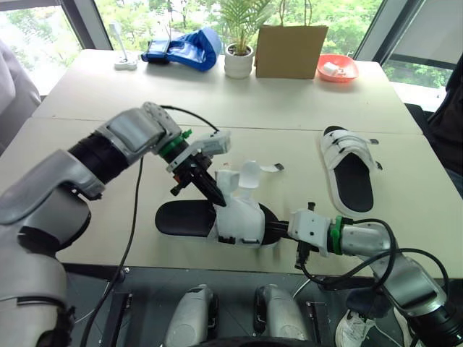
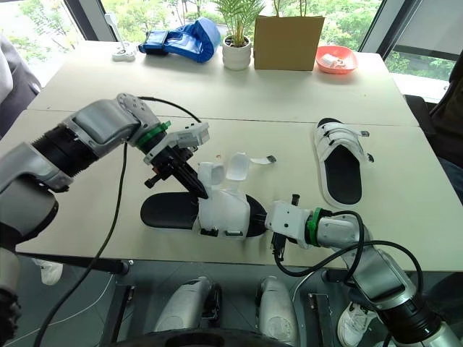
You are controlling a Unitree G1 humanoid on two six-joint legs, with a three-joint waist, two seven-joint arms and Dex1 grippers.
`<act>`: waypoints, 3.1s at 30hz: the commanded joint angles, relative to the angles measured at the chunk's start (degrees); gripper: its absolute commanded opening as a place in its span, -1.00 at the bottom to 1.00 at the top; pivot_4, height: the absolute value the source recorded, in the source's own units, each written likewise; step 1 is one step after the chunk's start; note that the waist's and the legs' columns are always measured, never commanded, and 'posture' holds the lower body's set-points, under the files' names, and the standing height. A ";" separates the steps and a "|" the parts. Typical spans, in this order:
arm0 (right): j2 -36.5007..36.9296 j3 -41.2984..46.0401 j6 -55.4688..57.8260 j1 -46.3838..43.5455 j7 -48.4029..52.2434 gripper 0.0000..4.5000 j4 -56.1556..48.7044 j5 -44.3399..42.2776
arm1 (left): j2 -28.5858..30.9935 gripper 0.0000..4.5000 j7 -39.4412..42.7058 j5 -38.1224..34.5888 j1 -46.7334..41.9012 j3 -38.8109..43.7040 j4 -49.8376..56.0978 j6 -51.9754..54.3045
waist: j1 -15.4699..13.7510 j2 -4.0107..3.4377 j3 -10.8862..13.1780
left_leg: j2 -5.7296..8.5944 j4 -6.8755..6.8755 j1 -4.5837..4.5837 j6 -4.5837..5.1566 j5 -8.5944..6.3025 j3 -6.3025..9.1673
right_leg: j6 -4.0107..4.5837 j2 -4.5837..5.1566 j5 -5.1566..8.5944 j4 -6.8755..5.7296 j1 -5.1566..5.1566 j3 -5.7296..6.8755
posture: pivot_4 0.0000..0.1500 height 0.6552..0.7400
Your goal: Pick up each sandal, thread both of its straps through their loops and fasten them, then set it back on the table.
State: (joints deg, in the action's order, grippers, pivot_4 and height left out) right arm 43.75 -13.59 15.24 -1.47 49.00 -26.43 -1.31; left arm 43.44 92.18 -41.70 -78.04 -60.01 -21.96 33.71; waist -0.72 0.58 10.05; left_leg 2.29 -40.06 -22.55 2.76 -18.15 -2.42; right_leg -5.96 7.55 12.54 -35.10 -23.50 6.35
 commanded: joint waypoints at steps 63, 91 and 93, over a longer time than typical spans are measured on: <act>-0.65 -4.47 -3.35 1.25 1.13 -1.00 5.85 2.16 | 21.66 0.99 0.32 -9.39 19.74 16.50 29.07 7.73 | 0.80 -0.09 -0.07 | -0.03 0.05 0.19 -0.02 0.01 0.02 | 0.05 -0.07 0.11 -0.08 0.12 -0.03 | 1.00 0.55; 0.21 -3.80 -1.37 -0.68 4.95 -1.00 4.07 1.35 | 11.26 0.99 -18.73 -0.69 49.21 34.98 39.97 22.68 | 0.05 0.04 -0.11 | -0.04 0.06 0.27 -0.24 0.09 0.07 | 0.18 -0.09 0.19 -0.10 0.21 0.00 | 1.00 0.55; 0.17 -3.81 -1.48 -0.59 4.89 -1.00 4.22 1.40 | 12.05 0.99 -17.52 -0.06 49.50 35.92 39.54 21.87 | 0.03 0.04 -0.11 | -0.04 0.06 0.27 -0.27 0.07 0.07 | 0.18 -0.09 0.19 -0.09 0.19 0.00 | 1.00 0.55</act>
State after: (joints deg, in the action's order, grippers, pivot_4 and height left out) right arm 43.56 -14.67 12.12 -3.87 52.05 -23.69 -0.32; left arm 54.94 73.12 -42.25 -28.70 -25.87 17.30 56.69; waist -0.68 0.62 9.94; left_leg 2.26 -40.00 -22.29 2.47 -18.09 -2.36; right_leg -5.77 7.46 12.73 -35.19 -23.31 6.36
